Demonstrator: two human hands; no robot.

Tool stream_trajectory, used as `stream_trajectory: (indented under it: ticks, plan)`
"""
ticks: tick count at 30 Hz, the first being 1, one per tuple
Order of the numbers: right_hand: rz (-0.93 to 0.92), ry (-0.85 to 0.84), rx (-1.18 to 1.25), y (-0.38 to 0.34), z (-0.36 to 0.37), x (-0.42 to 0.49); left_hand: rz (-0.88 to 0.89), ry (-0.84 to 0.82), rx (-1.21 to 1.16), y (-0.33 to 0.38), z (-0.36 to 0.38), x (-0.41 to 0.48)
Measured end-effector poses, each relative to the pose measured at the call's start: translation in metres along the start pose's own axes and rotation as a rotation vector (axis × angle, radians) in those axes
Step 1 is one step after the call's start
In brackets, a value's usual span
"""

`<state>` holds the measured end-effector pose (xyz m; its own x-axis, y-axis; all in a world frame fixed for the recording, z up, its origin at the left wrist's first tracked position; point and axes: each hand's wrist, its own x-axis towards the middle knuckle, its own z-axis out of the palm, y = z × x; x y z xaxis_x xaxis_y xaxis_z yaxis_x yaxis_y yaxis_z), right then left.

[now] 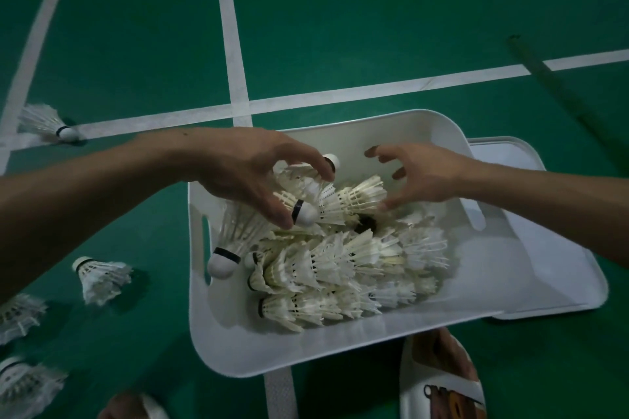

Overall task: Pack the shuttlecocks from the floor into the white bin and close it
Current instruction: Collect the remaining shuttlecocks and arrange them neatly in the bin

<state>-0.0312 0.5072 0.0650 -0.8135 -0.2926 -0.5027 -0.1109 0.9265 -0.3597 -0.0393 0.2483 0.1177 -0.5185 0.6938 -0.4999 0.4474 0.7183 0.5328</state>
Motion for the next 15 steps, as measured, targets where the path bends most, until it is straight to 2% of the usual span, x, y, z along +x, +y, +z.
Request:
stream_trajectory:
  ticks: [3,7,11,15]
  plan:
    - [-0.062,0.063,0.209,-0.001,-0.013,-0.006,0.049,-0.012,0.004,0.005,0.003,0.005]
    - [-0.212,0.026,0.443,-0.004,-0.018,-0.016,0.098,-0.039,-0.009,0.013,0.003,0.014]
    - [-0.318,0.011,0.4,-0.006,-0.015,-0.021,0.123,-0.05,-0.028,0.024,0.003,0.022]
    - [-0.313,0.055,0.277,-0.005,-0.012,-0.019,0.098,-0.052,-0.068,0.033,0.002,0.031]
